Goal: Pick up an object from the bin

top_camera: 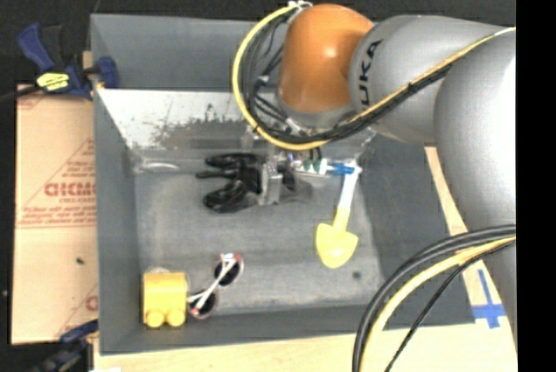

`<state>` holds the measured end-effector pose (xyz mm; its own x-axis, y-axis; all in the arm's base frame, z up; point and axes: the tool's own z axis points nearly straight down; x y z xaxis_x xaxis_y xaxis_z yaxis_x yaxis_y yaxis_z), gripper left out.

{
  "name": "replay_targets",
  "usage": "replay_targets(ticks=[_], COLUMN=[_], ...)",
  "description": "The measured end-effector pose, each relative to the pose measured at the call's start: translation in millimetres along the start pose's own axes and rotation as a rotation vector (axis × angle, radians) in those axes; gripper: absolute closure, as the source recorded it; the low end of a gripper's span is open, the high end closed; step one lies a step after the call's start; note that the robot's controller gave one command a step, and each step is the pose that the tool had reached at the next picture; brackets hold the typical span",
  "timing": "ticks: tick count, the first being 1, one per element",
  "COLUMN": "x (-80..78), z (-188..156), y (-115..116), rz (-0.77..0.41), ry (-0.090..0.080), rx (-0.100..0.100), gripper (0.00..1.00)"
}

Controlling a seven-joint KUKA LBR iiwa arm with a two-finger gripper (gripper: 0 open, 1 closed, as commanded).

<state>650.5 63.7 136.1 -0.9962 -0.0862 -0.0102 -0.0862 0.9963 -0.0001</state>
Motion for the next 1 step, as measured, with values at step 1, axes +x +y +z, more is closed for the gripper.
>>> replay_targets(ticks=[1], x=[2.5], z=[8.2], y=[-0.6], rz=[0.272], ry=[0.009], rx=[0.0], gripper=[0.0])
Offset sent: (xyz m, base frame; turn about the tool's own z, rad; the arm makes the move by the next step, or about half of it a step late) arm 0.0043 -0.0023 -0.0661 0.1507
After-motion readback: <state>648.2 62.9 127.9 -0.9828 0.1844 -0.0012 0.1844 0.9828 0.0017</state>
